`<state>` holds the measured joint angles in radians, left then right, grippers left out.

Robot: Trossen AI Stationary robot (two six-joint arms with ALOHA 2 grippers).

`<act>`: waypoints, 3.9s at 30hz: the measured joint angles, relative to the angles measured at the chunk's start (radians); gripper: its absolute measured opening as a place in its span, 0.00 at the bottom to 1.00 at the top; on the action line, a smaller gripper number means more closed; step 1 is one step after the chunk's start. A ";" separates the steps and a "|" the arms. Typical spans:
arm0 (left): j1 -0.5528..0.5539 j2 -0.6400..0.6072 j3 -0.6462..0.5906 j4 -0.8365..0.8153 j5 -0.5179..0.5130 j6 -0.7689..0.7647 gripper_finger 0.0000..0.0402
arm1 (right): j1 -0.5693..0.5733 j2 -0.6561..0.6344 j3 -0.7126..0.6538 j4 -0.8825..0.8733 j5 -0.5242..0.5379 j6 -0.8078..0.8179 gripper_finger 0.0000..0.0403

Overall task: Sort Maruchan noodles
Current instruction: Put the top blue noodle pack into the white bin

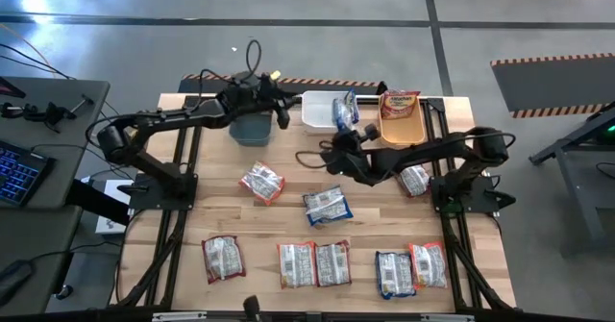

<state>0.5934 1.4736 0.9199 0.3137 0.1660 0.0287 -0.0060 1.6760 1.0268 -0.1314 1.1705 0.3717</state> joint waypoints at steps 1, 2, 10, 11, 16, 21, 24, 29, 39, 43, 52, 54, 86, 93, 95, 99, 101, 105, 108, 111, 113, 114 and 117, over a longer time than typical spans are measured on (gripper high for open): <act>0.012 0.002 0.000 0.012 0.015 -0.002 0.21 | -0.008 -0.006 -0.019 0.025 0.011 0.026 0.04; 0.026 0.008 0.000 0.035 0.032 -0.012 0.20 | -0.016 -0.006 -0.038 0.078 0.024 0.038 0.04; 0.078 0.044 0.000 0.084 0.112 -0.043 0.14 | -0.117 0.020 -0.251 0.780 -0.035 -0.124 0.01; 0.081 0.048 0.000 0.087 0.113 -0.041 0.13 | -0.131 0.020 -0.277 0.865 -0.050 -0.149 0.01; 0.089 0.061 -0.001 0.105 0.113 -0.025 0.12 | -0.204 0.020 -0.352 1.034 -0.165 -0.142 0.01; 0.095 0.068 -0.001 0.112 0.113 -0.024 0.12 | -0.262 0.043 -0.353 1.038 -0.248 -0.109 0.01; 0.095 0.068 -0.001 0.110 0.113 -0.024 0.12 | -0.282 0.082 -0.353 1.085 -0.265 -0.102 0.01; 0.095 0.071 -0.001 0.111 0.113 -0.024 0.12 | -0.295 0.168 -0.353 1.210 -0.265 -0.118 0.01; 0.092 0.089 -0.001 0.109 0.109 -0.025 0.12 | -0.315 0.237 -0.353 1.317 -0.248 -0.141 0.06; 0.092 0.089 -0.001 0.113 0.108 -0.025 0.12 | -0.332 0.237 -0.352 1.282 -0.262 -0.078 0.10; 0.092 0.089 -0.001 0.110 0.107 -0.025 0.12 | -0.336 0.237 -0.352 1.218 -0.250 0.067 0.16; 0.092 0.089 -0.001 0.109 0.107 -0.025 0.12 | -0.336 0.237 -0.352 1.215 -0.263 0.070 0.19; 0.095 0.087 -0.123 0.280 0.109 -0.062 0.10 | -0.579 -0.231 0.130 -0.172 -0.973 -0.038 0.48; 0.095 0.087 -0.206 0.392 0.110 -0.103 0.06 | -0.731 0.037 0.572 -0.683 -1.309 -0.135 0.50; 0.095 0.087 -0.216 0.389 0.109 -0.103 0.06 | -0.742 0.128 0.673 -0.779 -1.357 -0.150 0.53; 0.095 0.087 -0.222 0.379 0.111 -0.081 0.06 | -0.746 0.291 0.850 -0.944 -1.358 -0.174 0.60; 0.095 0.087 -0.222 0.375 0.111 -0.080 0.06 | -0.747 0.355 0.923 -1.002 -1.357 -0.184 0.64; 0.090 0.087 -0.222 0.364 0.111 -0.079 0.06 | -0.747 0.451 1.038 -1.084 -1.355 -0.190 0.68; 0.090 0.087 -0.222 0.364 0.112 -0.078 0.06 | -0.750 0.509 1.099 -1.133 -1.351 -0.190 0.68; 0.090 0.087 -0.222 0.362 0.113 -0.077 0.06 | -0.760 0.553 1.153 -1.174 -1.353 -0.184 0.65; 0.090 0.087 -0.222 0.359 0.113 -0.077 0.06 | -0.770 0.582 1.169 -1.198 -1.368 -0.171 0.63; 0.090 0.087 -0.222 0.358 0.113 -0.077 0.06 | -0.775 0.593 1.174 -1.200 -1.386 -0.168 0.61; 0.090 0.087 -0.222 0.356 0.115 -0.077 0.06 | -0.784 0.606 1.178 -1.198 -1.415 -0.161 0.56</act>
<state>0.6834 1.5604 0.6983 0.6693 0.2812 -0.0479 -0.7905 2.2818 2.2051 -1.3296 -0.2444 0.2103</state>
